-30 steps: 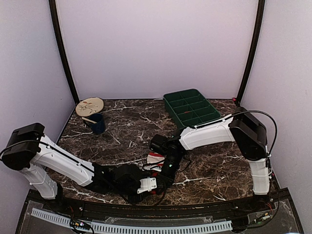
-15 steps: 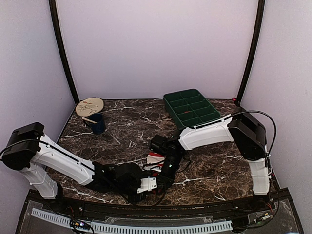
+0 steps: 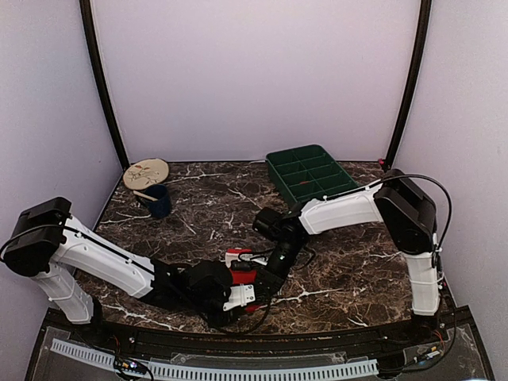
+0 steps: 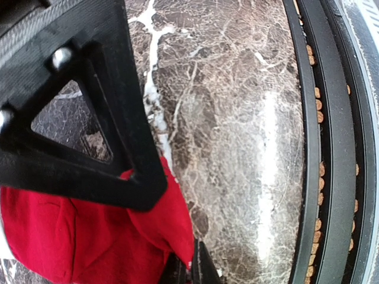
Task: Roll the socks
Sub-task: Roll the sock at the center of the board.
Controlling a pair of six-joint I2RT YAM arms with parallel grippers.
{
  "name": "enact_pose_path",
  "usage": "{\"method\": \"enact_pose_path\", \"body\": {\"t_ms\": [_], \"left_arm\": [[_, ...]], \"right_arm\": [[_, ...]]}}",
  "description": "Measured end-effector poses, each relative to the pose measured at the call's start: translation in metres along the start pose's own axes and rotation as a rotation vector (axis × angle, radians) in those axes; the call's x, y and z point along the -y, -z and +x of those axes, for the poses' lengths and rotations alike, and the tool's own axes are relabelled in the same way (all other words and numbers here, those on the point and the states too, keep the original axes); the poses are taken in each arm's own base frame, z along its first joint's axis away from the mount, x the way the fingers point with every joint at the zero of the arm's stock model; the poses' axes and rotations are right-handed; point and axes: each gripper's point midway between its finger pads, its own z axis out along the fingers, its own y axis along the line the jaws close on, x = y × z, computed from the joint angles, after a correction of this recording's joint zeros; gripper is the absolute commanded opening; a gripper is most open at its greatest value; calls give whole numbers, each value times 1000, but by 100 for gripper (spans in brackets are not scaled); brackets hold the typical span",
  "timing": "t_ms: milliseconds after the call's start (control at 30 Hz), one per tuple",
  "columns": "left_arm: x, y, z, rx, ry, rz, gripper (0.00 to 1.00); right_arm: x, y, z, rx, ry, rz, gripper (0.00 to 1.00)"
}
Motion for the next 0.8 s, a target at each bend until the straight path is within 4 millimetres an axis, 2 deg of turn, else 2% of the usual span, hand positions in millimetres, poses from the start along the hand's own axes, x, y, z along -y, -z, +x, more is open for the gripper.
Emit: {"method": "enact_pose_path", "body": {"t_ms": [367,600,800], "left_arm": [[-14,4,6,-13,102,8,0],[-24,8,11,-29,181,56,0],[-21,11,13,-41,229,127,0]], "right_arm": [[8,9,4,67,-16,44,31],[21,25,3,137,-3,163,31],[28,38,-1,205,11,266,30]]}}
